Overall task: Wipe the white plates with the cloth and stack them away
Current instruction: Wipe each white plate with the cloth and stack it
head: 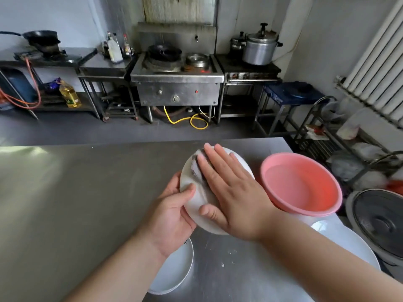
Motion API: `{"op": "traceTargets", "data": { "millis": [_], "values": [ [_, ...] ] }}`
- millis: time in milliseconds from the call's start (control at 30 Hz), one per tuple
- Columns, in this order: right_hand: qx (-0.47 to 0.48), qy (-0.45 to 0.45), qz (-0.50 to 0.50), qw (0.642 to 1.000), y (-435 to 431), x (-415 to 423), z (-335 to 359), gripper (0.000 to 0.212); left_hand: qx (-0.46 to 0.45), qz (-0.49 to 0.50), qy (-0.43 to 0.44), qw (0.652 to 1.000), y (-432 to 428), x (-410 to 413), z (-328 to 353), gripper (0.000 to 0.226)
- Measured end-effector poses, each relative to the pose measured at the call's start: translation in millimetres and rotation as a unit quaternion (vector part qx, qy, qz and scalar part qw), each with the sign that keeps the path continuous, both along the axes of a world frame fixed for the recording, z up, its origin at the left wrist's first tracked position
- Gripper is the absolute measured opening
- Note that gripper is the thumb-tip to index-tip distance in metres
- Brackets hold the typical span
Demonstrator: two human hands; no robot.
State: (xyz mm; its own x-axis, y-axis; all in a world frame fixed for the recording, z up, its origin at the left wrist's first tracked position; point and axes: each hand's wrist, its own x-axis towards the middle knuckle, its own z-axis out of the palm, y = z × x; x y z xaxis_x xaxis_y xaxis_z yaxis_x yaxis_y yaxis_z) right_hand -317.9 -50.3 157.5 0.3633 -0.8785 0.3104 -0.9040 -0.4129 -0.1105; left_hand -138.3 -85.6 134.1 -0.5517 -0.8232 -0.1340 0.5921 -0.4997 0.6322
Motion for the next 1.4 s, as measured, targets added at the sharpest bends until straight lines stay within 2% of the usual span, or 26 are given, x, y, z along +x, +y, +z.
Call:
{"op": "traceTargets", "data": {
  "millis": [133,300,367,467,533,600,667,733,767,833,933,1000,1100,1200,1300,1400],
  "values": [
    [-0.003,-0.013,-0.062,0.998,-16.3,-17.2,19.7,0.095,-0.047,-0.015,-0.004,0.999,-3.6,8.0,8.7,0.044],
    [-0.023,-0.099,-0.146,0.984,1.6,-0.6,13.2,0.098,-0.051,-0.006,0.01,0.999,-8.1,14.8,17.8,0.047],
    [-0.034,-0.097,-0.105,0.989,-0.7,8.9,23.2,0.096,-0.072,-0.03,-0.01,0.997,-4.5,12.9,20.2,0.044],
    [-0.062,-0.007,0.024,0.998,-10.9,18.3,37.1,0.084,-0.109,-0.057,-0.046,0.991,3.0,7.9,22.3,0.051],
    [-0.077,0.034,0.058,0.995,-15.3,16.6,40.7,0.082,-0.132,-0.068,-0.045,0.988,5.8,9.6,24.7,0.048],
    [-0.099,0.003,0.032,0.995,-15.4,5.9,40.2,0.081,-0.137,-0.06,-0.04,0.988,4.6,15.1,26.7,0.043],
    [-0.103,-0.092,-0.032,0.99,-11.2,-7.6,30.4,0.08,-0.117,-0.042,-0.031,0.992,2.2,22.3,27.4,0.044],
    [-0.067,-0.182,-0.108,0.975,-1.9,-13.3,17.6,0.081,-0.103,-0.027,-0.025,0.994,0.5,27.1,27.5,0.047],
    [-0.05,-0.195,-0.129,0.971,2.3,-11.8,12.3,0.084,-0.099,-0.021,-0.031,0.994,0.2,28.2,27.7,0.049],
    [-0.049,-0.157,-0.114,0.98,5.6,-5.2,9.0,0.088,-0.097,-0.026,-0.053,0.994,1.2,26.7,27.4,0.051],
    [-0.061,-0.059,-0.026,0.996,-3.7,2.5,28.3,0.083,-0.102,-0.055,-0.067,0.991,5.8,22.8,26.2,0.052],
    [-0.083,-0.039,-0.004,0.996,-11.0,2.6,40.8,0.08,-0.102,-0.052,-0.054,0.992,6.3,23.2,27.2,0.052],
    [-0.115,-0.125,-0.061,0.984,-5.8,1.0,34.1,0.075,-0.101,-0.015,-0.019,0.995,0.6,26.6,30.2,0.051],
    [-0.061,-0.27,-0.174,0.945,20.1,15.1,-1.0,0.074,-0.092,0.031,0.015,0.995,-6.3,29.7,29.8,0.056],
    [-0.041,-0.26,-0.191,0.945,35.4,23.7,-18.1,0.082,-0.083,0.035,0.02,0.996,-8.7,29.7,28.2,0.057],
    [-0.055,-0.207,-0.159,0.964,16.2,1.9,11.4,0.076,-0.078,0.019,0.021,0.997,-6.7,27.9,26.7,0.056]
  ]
}}
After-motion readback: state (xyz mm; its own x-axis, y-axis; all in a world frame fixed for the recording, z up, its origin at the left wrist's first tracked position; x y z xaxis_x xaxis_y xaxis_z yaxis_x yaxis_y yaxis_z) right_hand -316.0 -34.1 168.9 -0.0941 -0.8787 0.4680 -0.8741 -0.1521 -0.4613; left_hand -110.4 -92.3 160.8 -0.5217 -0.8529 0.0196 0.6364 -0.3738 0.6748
